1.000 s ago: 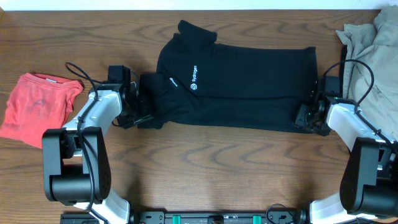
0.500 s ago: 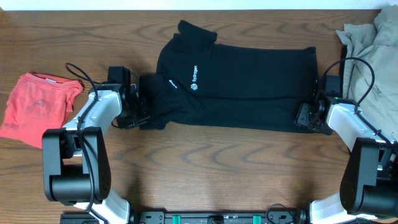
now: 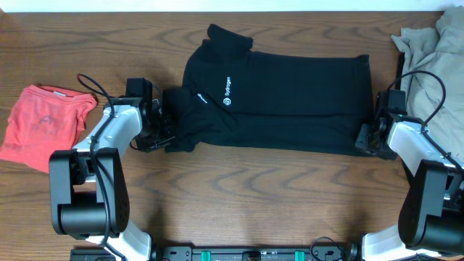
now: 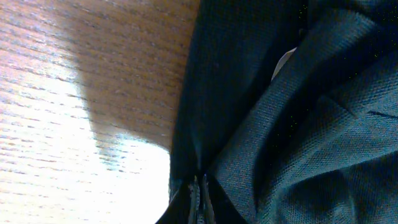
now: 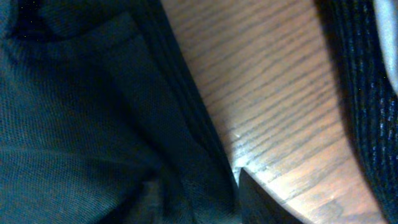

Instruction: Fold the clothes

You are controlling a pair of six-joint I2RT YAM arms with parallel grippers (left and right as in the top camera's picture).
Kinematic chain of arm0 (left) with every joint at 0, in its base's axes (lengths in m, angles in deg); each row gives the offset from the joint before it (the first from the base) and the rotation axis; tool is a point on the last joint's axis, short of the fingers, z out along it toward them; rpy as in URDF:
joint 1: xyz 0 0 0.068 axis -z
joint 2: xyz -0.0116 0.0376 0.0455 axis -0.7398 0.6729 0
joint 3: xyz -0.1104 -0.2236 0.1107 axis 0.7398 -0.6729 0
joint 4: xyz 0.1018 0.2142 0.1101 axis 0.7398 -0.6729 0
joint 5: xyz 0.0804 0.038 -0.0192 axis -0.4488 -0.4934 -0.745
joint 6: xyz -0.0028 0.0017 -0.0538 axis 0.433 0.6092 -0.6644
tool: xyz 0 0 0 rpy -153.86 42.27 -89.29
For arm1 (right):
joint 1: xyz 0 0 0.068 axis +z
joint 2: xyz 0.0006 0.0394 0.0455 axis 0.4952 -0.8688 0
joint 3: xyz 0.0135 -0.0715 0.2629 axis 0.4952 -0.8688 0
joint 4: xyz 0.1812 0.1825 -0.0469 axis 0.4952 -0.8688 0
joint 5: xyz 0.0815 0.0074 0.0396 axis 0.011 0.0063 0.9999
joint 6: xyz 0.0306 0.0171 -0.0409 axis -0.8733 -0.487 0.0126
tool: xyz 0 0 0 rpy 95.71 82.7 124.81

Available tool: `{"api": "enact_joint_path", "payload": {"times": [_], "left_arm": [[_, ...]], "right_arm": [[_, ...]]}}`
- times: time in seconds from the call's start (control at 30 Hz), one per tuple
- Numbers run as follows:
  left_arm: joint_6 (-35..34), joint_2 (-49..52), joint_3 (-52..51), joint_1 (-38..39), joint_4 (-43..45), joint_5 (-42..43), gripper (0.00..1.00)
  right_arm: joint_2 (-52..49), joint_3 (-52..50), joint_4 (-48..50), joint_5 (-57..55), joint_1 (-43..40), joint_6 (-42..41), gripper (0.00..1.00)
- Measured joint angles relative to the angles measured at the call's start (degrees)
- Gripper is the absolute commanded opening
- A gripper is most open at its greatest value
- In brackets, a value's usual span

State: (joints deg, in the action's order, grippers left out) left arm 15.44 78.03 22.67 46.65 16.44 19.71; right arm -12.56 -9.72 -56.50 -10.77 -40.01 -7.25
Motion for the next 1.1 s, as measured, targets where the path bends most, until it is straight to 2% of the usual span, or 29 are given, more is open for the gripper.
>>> {"api": "enact_joint_path", "payload": {"times": [0.07,0.1,0.43,0.57,0.6,0.7,0.8,0.93,1.1], "left_arm": [[0.00,0.00,0.00,0.00,-0.28,0.00,0.06],[0.00,-0.02,0.00,0.00,-0.59,0.00,0.06],[-1.51,0.00,-0.02,0.00,-8.63,-1.46,0.06],[-1.66,0.00,-0.02,0.00,-7.98,-0.94,0.07],[-1.55,0.00,-0.02,0.00,-7.21,-0.07,0.12],[-0.87,0.00,-0.02,-0.02,-4.74,3.56,0.47],[-0.63,0.02,-0.02,0.00,-2.89,6.78,0.54],[-0.57,0.02,-0.02,0.00,-2.56,8.92,0.53],[-0.42,0.02,-0.02,-0.31,-4.72,11.76,0.26]], "right_arm": [[0.07,-0.48,0.28,0.13,0.00,-0.22,0.05],[0.13,-0.70,0.48,0.20,0.00,0.02,0.02],[1.49,-2.16,-5.81,-2.80,0.00,-0.39,0.04],[1.49,-2.34,-6.21,-3.48,0.00,-0.57,0.06],[1.49,-2.36,-6.19,-3.52,0.00,-0.57,0.07],[1.51,-2.38,-6.14,-3.69,0.00,-0.72,0.09],[1.51,-2.43,-6.10,-3.87,0.00,-0.79,0.10],[1.51,-2.43,-5.97,-4.13,0.00,-0.85,0.13],[1.51,-2.45,-5.77,-4.39,0.00,-0.96,0.16]]}}
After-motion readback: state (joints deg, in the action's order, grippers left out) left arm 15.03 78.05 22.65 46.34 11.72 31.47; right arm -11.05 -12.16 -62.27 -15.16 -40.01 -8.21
